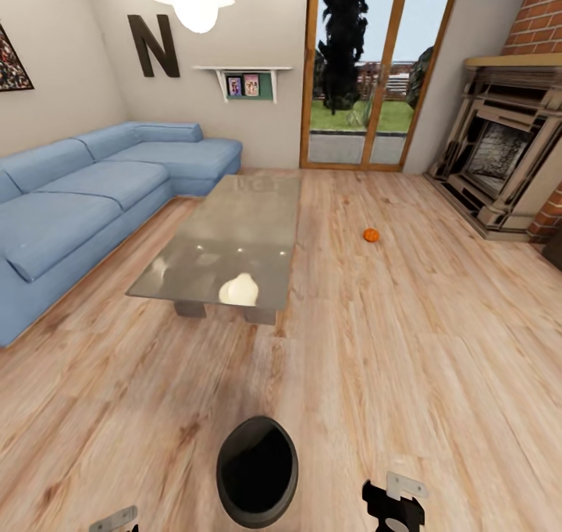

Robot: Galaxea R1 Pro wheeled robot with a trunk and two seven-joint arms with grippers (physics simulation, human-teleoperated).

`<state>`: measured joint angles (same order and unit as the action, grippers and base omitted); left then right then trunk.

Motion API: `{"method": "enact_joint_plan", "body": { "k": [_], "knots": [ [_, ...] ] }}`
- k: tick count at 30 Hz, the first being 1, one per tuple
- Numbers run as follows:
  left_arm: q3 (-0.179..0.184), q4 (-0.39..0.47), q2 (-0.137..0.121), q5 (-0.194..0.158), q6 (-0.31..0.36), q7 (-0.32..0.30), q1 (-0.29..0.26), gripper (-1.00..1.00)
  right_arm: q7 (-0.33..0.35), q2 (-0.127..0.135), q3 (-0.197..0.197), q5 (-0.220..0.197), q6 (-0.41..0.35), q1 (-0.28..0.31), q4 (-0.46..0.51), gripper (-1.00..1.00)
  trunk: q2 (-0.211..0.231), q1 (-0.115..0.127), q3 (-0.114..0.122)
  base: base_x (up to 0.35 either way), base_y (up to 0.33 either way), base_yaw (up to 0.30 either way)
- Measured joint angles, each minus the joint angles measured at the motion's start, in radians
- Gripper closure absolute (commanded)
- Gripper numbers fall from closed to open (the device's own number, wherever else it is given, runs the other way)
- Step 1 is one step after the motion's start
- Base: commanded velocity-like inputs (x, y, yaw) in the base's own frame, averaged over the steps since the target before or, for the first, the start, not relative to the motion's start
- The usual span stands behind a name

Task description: Place each of the two pumpkins and all three candles from the living room inside a cabinet in the living room (use any cabinet), then make sure every cabinet is closed, and position the cauldron so it is next to a table in the living room.

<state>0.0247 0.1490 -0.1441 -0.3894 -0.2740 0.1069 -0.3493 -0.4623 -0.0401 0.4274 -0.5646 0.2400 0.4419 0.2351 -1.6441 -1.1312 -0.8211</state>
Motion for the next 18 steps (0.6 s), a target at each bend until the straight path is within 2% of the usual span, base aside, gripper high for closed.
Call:
{"method": "enact_joint_plan", "body": {
  "k": [8, 18],
  "knots": [
    [0.0, 0.0, 0.0, 0.0, 0.0, 0.001, 0.0, -1.0, 0.0, 0.0, 0.0, 0.0, -0.001, -0.001, 0.0, -1.0, 0.0, 0.0, 0.0, 0.217, 0.191, 0.0],
    [0.0, 0.0, 0.0, 0.0, 0.0, 0.0, 0.0, -1.0, 0.0, 0.0, 0.0, 0.0, -0.003, -0.001, 0.0, -1.0, 0.0, 0.0, 0.0, 0.021, 0.04, 0.0]
  ]
}}
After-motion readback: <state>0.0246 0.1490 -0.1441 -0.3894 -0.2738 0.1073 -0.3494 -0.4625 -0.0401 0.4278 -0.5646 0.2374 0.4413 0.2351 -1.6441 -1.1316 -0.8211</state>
